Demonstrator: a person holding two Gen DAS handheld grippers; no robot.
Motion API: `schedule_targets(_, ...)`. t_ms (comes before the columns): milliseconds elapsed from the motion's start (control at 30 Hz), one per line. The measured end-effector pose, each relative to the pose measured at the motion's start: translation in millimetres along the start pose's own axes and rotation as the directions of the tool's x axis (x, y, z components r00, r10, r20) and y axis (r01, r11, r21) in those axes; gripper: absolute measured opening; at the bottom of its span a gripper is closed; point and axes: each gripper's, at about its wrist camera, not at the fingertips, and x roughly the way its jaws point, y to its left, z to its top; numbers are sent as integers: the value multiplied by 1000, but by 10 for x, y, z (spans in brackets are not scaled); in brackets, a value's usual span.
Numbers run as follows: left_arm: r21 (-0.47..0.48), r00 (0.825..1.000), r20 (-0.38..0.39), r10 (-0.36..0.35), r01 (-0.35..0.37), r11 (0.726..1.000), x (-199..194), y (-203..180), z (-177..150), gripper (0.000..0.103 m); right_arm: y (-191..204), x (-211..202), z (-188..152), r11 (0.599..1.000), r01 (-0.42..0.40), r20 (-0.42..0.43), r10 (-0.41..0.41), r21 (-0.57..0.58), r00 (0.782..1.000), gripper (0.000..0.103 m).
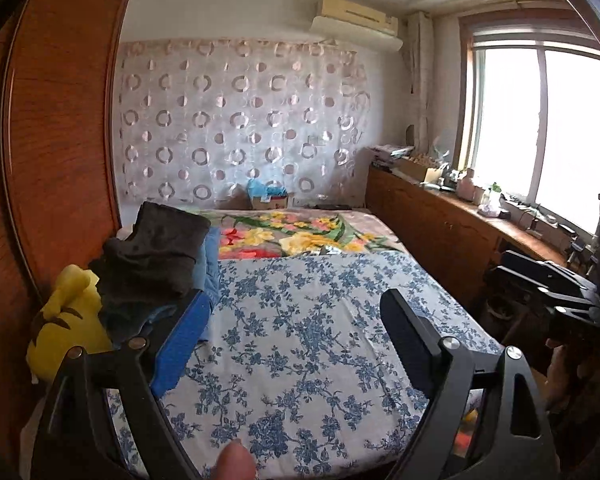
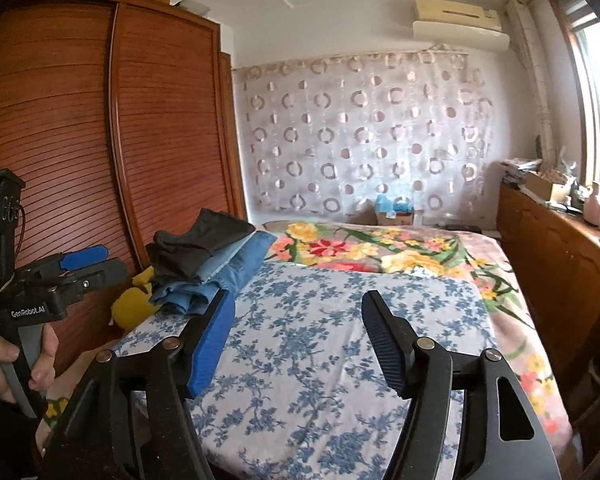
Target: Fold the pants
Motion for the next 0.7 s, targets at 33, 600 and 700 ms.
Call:
schedule_targets(33, 5, 1000, 1, 4, -4, 1000, 9, -18, 0, 88, 3, -22, -24, 1000, 7, 3, -7, 2, 1000, 70)
schedule_targets(600, 39, 999, 25, 25, -26, 999, -134, -355, 9, 88, 204, -227, -137, 984, 160, 55, -164, 74, 985, 82)
schedule_targets(700, 42, 999, 27, 24, -25, 999, -142, -361, -10, 88, 273, -221, -171, 983, 169, 59, -173, 68, 983, 82)
